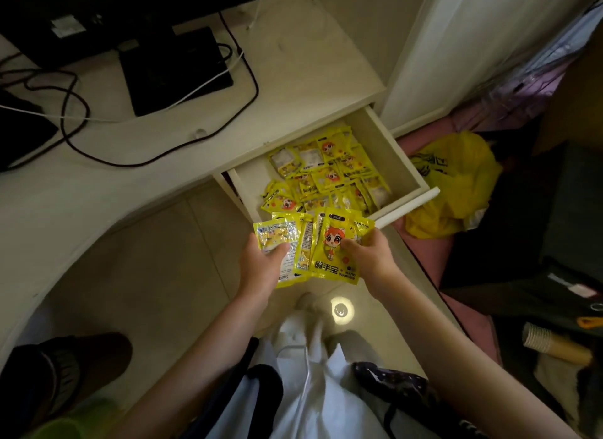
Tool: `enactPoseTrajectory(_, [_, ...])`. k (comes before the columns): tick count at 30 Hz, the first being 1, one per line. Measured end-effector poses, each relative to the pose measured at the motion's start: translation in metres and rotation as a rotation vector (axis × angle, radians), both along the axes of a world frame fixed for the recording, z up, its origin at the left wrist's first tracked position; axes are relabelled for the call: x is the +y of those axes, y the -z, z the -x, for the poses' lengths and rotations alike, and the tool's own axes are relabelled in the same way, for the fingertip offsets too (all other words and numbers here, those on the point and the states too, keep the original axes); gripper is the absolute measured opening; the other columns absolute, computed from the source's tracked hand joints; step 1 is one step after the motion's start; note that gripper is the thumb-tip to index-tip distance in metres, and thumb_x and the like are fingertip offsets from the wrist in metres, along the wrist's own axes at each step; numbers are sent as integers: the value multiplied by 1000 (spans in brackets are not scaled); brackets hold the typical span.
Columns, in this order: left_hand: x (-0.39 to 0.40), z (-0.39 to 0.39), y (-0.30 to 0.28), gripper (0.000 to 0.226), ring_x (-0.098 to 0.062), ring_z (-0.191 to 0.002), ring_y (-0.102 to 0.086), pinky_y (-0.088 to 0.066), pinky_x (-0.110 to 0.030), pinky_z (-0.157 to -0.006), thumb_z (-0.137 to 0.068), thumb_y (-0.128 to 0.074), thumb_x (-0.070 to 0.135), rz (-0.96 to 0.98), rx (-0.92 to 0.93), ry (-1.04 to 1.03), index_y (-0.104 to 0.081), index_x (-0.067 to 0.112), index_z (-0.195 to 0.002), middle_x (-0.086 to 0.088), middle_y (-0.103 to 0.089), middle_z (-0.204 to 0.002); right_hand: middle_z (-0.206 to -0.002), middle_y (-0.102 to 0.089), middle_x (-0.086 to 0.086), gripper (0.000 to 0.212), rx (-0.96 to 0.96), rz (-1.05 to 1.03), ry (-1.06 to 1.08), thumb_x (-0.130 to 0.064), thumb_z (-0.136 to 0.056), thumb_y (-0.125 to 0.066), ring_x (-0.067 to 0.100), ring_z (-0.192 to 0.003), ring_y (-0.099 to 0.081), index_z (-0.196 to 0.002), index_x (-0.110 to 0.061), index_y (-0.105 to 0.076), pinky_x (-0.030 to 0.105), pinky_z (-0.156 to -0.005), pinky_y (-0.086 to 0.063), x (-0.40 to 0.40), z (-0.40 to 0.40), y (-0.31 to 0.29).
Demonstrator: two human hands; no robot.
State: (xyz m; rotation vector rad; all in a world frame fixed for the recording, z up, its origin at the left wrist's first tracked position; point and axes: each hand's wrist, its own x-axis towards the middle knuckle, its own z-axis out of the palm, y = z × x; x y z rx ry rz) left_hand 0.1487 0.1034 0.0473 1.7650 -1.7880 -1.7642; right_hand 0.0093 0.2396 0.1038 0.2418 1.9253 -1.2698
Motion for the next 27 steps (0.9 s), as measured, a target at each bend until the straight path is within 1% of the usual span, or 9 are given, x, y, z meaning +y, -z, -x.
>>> enactPoseTrajectory(4, [-5, 33, -21, 95, -27, -120, -57, -47, -52, -98, -55, -68, 64, -8, -22, -59, -41, 20, -135, -6, -55, -135, -101, -63, 6, 26, -18, -14, -75, -13, -90, -62, 22, -84, -67, -109, -16, -46, 40, -73, -58, -17, 37, 4])
enactPoseTrajectory(8, [-5, 67, -28, 79, -27, -134, -41, -36, -47, -110, -83, -70, 35, -5, -37, -148, -29, 13, -147, -6, -37, -150, -106, -64, 8, 28, -40, -27, -171, -13, -90, -63, 27, -92, -68, -111, -18, -45, 49, -79, -58, -31, 75, 11])
enactPoseTrajectory(12, [-6, 97, -18, 76, -27, -134, -40, -37, -41, -107, -85, -68, 29, -3, -57, -260, -28, 10, -147, -9, -36, -151, -111, -65, 9, 29, -88, -11, -283, -12, -89, -63, 27, -96, -68, -114, -18, -48, 51, -83, -57, -47, 116, 20])
enactPoseTrajectory(16, [-7, 119, -12, 50, -24, -106, -59, -50, -34, -83, -82, -70, 26, 16, -88, -378, -50, 13, -126, -9, -59, -125, -109, -65, 7, 33, -105, -35, -435, -13, -89, -64, 22, -90, -68, -118, -13, -48, 45, -79, -59, -67, 153, 32])
enactPoseTrajectory(18, [-10, 128, -7, 46, -25, -106, -62, -53, -43, -89, -79, -73, 27, 7, -85, -431, -54, 17, -120, -6, -63, -118, -110, -65, 7, 36, -84, -38, -515, -13, -87, -65, 20, -88, -67, -119, -12, -49, 39, -74, -59, -81, 165, 38])
enactPoseTrajectory(20, [-15, 134, 1, 46, -25, -105, -63, -52, -46, -91, -78, -73, 28, -12, -89, -468, -55, 21, -120, -4, -64, -117, -115, -66, 8, 46, -78, -53, -571, -14, -84, -68, 22, -92, -68, -125, -12, -50, 44, -77, -60, -95, 174, 49])
enactPoseTrajectory(22, [-22, 140, 9, 46, -24, -102, -63, -52, -45, -90, -80, -73, 27, -30, -90, -494, -54, 21, -121, -2, -64, -116, -114, -67, 8, 42, -70, -61, -611, -14, -84, -68, 22, -89, -70, -123, -13, -52, 49, -77, -59, -108, 180, 63])
enactPoseTrajectory(24, [-31, 143, 20, 41, -23, -98, -63, -53, -40, -86, -81, -72, 26, -40, -103, -500, -54, 19, -116, 0, -64, -112, -118, -65, 8, 44, -74, -95, -633, -16, -86, -66, 17, -82, -69, -126, -11, -49, 41, -71, -59, -119, 185, 72])
enactPoseTrajectory(27, [-50, 147, 44, 39, -27, -97, -64, -55, -42, -83, -79, -74, 31, -57, -131, -491, -55, 21, -111, -3, -65, -110, -117, -61, 7, 48, -82, -145, -646, -17, -89, -65, 10, -74, -62, -131, -9, -44, 27, -58, -50, -141, 189, 89])
